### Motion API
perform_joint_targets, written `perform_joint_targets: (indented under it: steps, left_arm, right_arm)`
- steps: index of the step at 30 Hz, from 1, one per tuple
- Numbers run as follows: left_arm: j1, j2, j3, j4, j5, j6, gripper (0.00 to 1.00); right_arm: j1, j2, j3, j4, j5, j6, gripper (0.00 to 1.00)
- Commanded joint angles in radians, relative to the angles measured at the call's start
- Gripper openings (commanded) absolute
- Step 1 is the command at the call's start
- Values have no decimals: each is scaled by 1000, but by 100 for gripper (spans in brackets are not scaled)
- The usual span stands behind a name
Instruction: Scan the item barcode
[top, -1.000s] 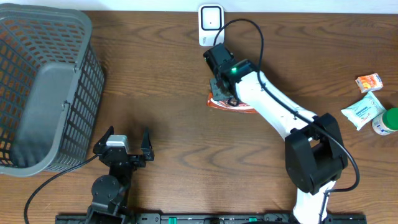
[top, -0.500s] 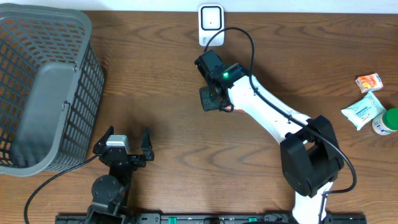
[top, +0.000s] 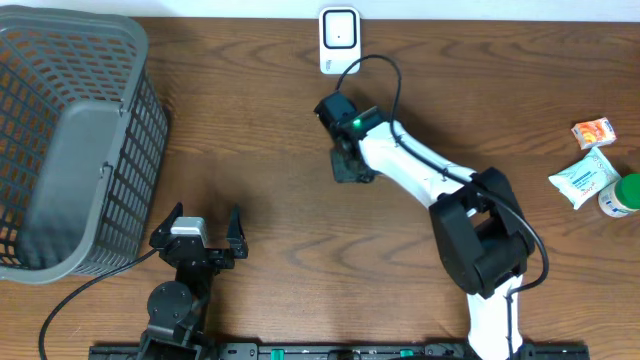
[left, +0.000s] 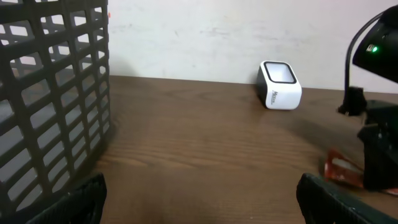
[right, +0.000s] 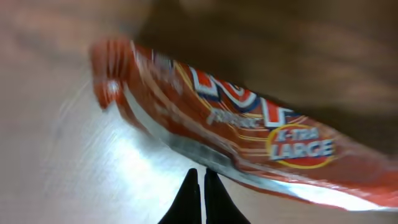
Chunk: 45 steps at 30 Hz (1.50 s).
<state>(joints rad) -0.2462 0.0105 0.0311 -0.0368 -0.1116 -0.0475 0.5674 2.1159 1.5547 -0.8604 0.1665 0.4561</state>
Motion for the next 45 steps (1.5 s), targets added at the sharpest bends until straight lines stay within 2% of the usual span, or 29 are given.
perform_joint_targets:
  steps: [1,13,21,27,33,45]
  left_arm:
    - [-4,-6,-27,-22,-20,13,98]
    - [-4,-6,-27,-22,-20,13,98]
    - [-4,-6,-27,-22,-20,13,98]
    - [-4,-6,-27,-22,-20,13,98]
    - [-4,-6,-27,-22,-20,13,98]
    - [-4,-6,-27,-22,-20,13,98]
  right_arm:
    - [-50,-4,7,11,50,-13,1]
    - [-76,-5,184,-129,39,-72,1]
    - [-78,-3,171,-232,55,-71,1]
    - [-91,0,126,-202,68,-68,1]
    - [-133,19,22,-92,77,-67,1]
    - [-275,23,20,17,112,-34,1]
